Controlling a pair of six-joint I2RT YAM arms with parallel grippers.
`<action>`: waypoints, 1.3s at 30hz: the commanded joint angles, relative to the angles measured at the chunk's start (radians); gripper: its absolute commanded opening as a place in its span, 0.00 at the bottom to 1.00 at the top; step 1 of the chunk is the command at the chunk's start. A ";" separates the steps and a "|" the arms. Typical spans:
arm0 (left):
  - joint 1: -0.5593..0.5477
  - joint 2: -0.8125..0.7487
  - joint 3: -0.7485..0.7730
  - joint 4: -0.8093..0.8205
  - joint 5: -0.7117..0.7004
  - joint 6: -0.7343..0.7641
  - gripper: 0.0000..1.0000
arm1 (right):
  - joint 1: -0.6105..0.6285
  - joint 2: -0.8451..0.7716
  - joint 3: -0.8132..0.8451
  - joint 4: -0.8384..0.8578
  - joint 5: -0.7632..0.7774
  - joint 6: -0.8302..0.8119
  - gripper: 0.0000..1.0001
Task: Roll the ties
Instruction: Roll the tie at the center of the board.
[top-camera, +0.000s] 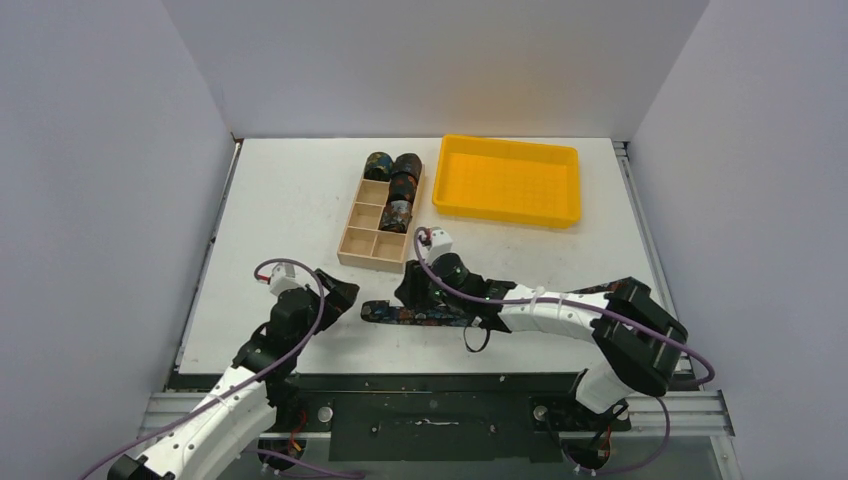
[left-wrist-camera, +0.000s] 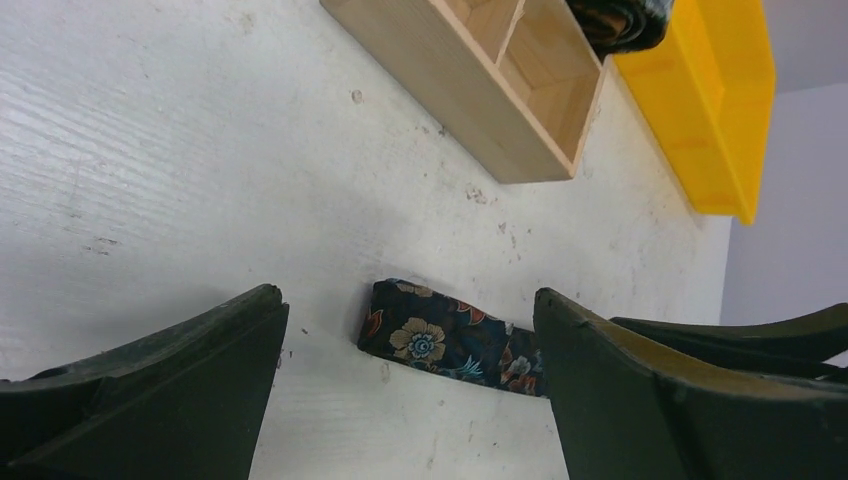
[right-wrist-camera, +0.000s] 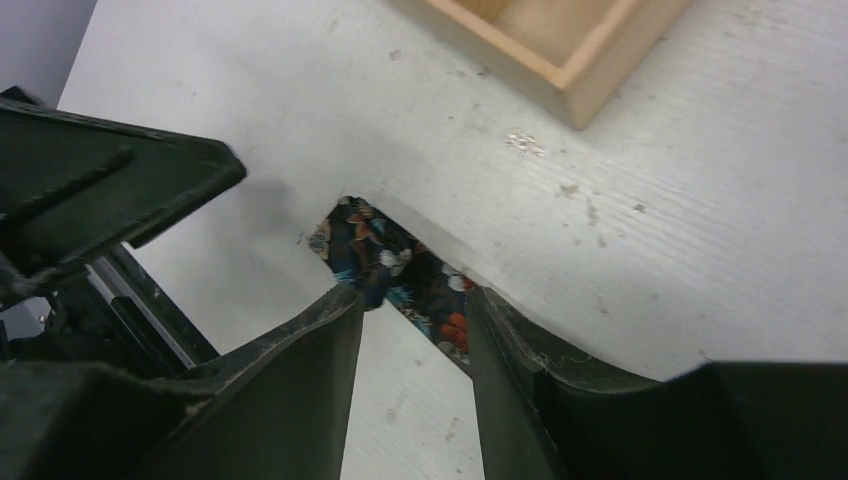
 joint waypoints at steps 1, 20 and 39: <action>0.010 0.077 0.040 0.095 0.117 0.099 0.91 | 0.077 0.059 0.121 -0.062 0.091 -0.058 0.42; 0.049 0.310 0.062 0.136 0.267 0.175 0.78 | 0.114 0.216 0.210 -0.066 0.077 -0.079 0.37; 0.071 0.409 0.017 0.330 0.410 0.175 0.73 | 0.088 0.218 0.093 -0.031 0.072 -0.093 0.34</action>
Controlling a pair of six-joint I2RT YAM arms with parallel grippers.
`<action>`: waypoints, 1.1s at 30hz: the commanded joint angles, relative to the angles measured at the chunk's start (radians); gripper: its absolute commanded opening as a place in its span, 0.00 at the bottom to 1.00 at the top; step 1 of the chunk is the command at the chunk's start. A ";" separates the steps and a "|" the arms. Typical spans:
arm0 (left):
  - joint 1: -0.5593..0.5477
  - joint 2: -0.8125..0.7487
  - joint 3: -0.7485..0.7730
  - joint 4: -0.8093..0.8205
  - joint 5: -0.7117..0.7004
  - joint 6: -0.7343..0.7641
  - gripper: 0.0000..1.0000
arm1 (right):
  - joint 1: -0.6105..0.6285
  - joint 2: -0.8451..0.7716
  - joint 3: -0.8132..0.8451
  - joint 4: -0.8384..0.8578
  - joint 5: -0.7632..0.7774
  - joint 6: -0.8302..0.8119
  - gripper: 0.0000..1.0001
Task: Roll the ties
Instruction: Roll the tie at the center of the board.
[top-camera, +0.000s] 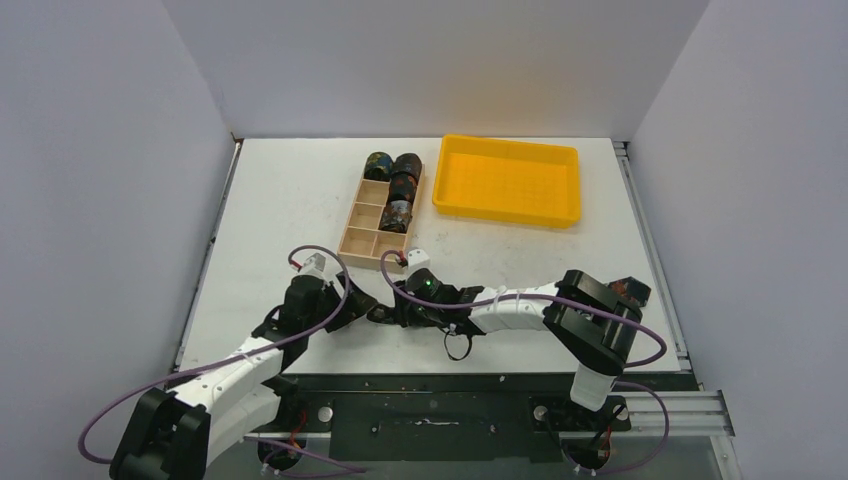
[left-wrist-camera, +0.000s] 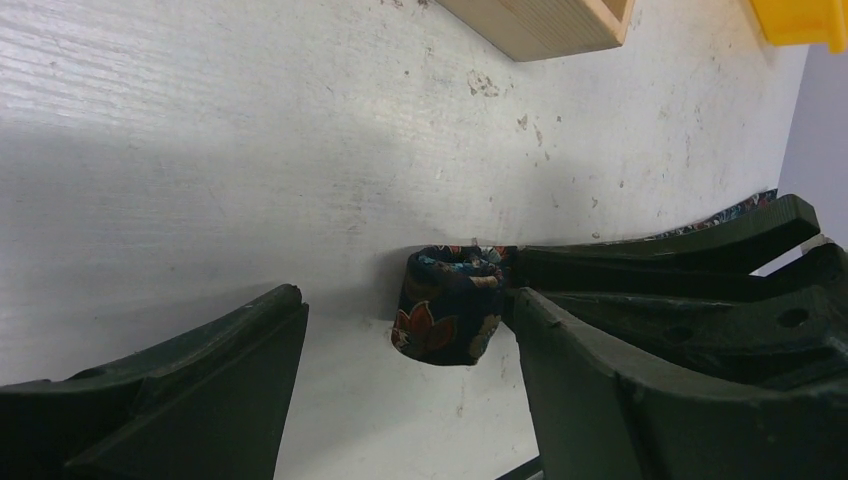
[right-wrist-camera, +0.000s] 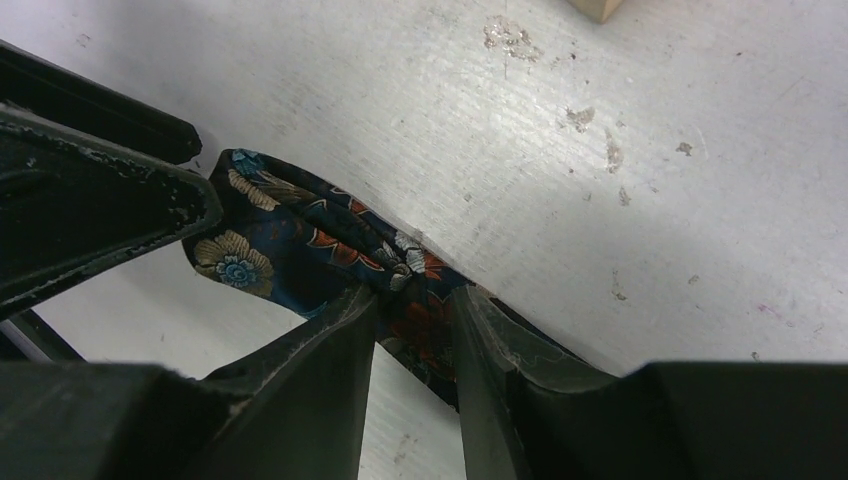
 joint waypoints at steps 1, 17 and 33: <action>0.014 0.056 -0.008 0.137 0.079 -0.005 0.72 | -0.018 -0.021 -0.034 0.061 -0.008 -0.018 0.34; 0.039 0.203 -0.073 0.425 0.242 -0.050 0.55 | -0.062 -0.036 -0.086 0.123 -0.090 -0.035 0.32; 0.040 0.260 -0.077 0.500 0.270 -0.052 0.00 | -0.066 -0.063 -0.093 0.128 -0.112 -0.037 0.31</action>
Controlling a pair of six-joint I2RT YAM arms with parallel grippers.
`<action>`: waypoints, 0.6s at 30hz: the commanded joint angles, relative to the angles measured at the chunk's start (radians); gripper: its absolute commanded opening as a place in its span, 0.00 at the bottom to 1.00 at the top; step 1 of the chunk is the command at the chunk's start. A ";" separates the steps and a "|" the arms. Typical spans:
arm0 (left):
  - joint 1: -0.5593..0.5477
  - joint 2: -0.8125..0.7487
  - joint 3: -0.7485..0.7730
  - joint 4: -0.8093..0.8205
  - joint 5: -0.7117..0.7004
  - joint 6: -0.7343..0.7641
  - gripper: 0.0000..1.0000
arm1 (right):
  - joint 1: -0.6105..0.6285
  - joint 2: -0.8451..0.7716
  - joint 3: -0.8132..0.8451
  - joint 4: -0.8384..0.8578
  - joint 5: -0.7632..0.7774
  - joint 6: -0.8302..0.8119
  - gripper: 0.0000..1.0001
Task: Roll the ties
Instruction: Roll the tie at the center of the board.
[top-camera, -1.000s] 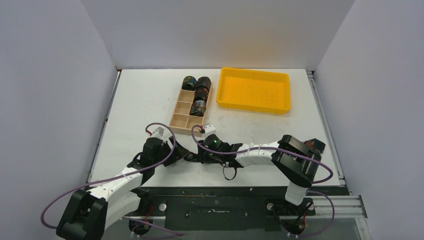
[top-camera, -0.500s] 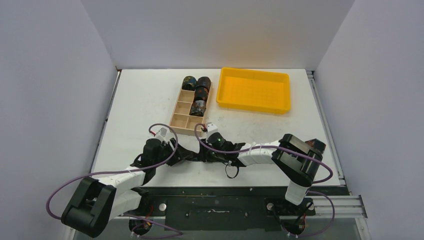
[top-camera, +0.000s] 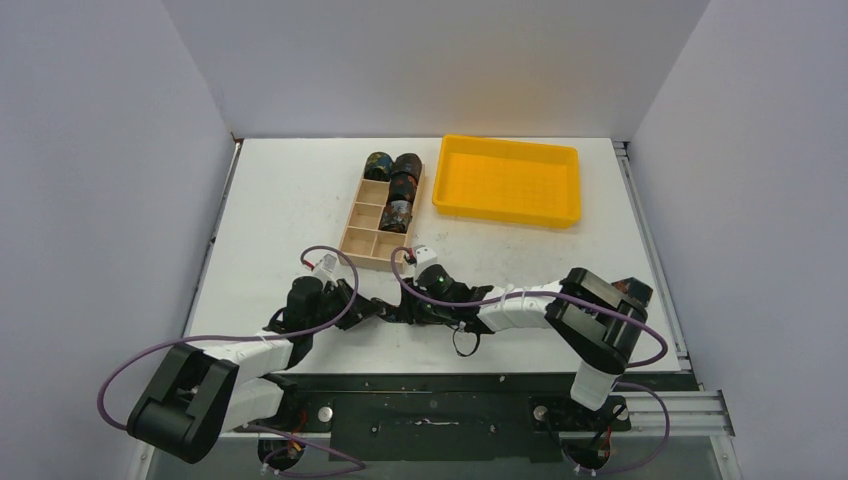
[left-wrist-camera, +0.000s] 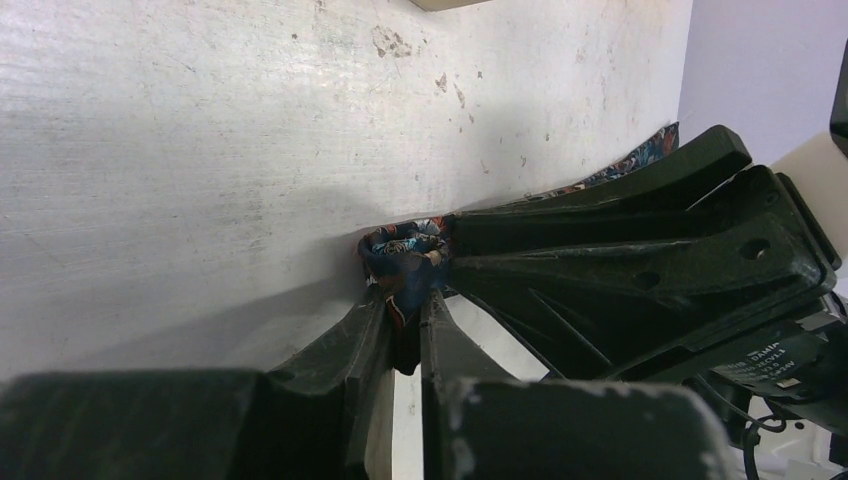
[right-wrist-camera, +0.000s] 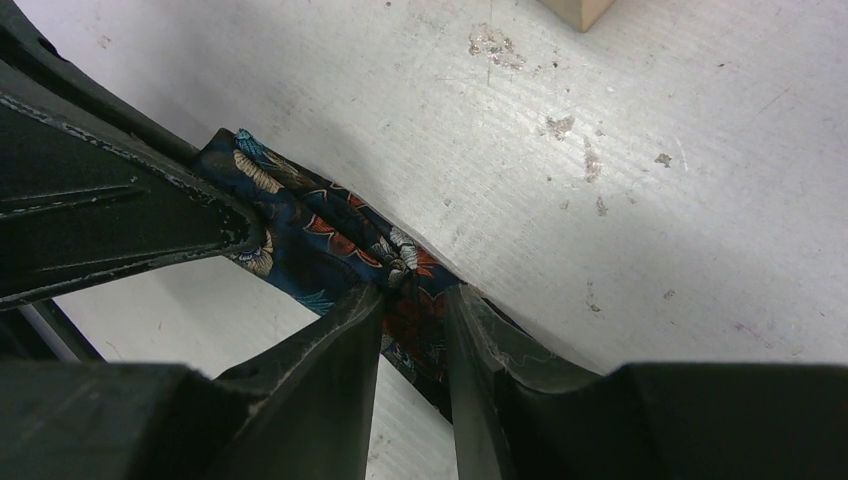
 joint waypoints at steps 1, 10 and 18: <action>0.005 0.009 0.001 0.075 0.018 0.006 0.00 | -0.007 -0.056 -0.002 -0.002 -0.012 -0.009 0.31; 0.004 -0.001 -0.014 0.065 -0.013 -0.004 0.00 | -0.002 -0.139 0.062 -0.070 0.002 0.008 0.41; 0.002 -0.066 -0.044 0.034 -0.073 -0.011 0.00 | -0.012 -0.077 0.069 -0.031 -0.084 0.107 0.38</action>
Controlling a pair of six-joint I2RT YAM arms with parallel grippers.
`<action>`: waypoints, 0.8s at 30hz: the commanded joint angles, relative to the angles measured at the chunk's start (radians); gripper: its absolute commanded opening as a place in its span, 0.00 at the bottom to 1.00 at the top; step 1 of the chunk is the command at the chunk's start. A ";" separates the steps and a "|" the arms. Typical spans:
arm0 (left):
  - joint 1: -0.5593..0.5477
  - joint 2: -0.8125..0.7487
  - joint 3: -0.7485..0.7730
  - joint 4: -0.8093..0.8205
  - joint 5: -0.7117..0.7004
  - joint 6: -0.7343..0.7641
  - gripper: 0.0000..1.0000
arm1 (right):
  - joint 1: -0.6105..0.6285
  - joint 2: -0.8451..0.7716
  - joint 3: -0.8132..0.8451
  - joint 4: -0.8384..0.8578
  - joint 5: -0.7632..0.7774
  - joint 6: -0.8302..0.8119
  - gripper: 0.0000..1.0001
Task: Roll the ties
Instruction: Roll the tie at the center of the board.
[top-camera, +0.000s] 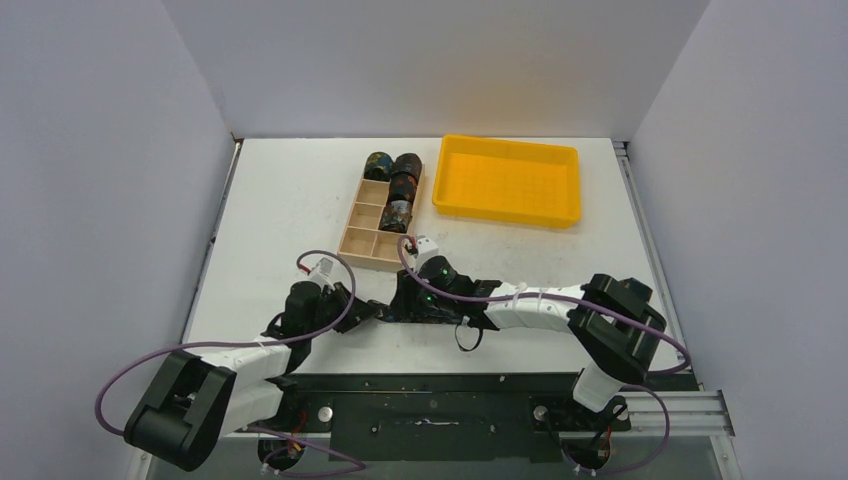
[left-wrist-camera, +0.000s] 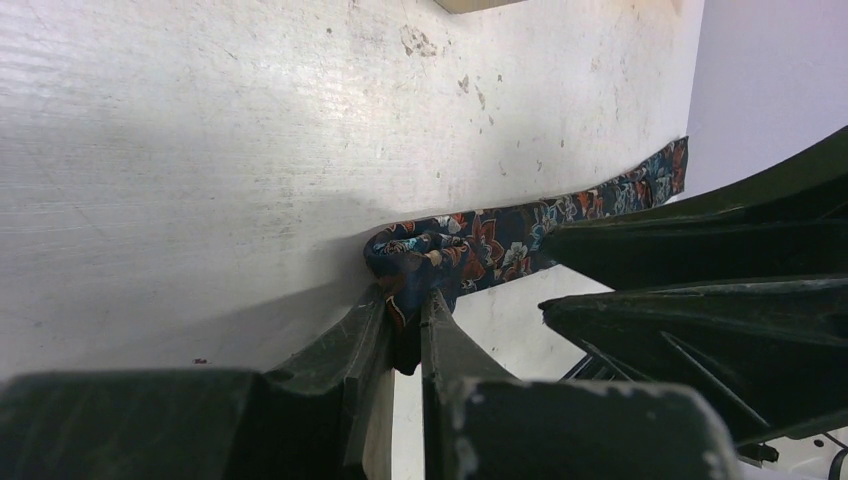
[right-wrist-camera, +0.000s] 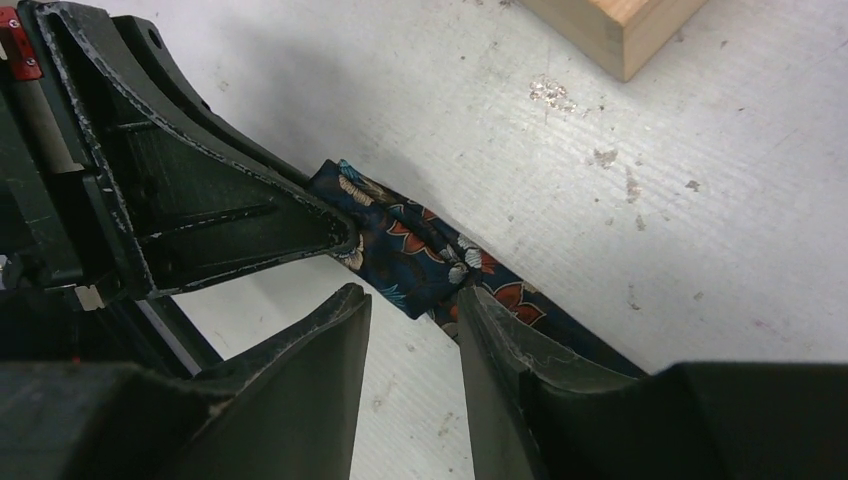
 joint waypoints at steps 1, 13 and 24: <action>0.002 -0.054 -0.014 0.018 -0.050 -0.008 0.00 | -0.012 0.036 0.032 0.051 -0.057 0.074 0.38; -0.003 -0.177 -0.004 -0.135 -0.124 0.018 0.00 | -0.009 0.176 0.109 0.047 -0.068 0.079 0.26; -0.043 -0.212 0.065 -0.274 -0.189 0.064 0.00 | -0.006 0.241 0.136 0.032 -0.055 0.094 0.13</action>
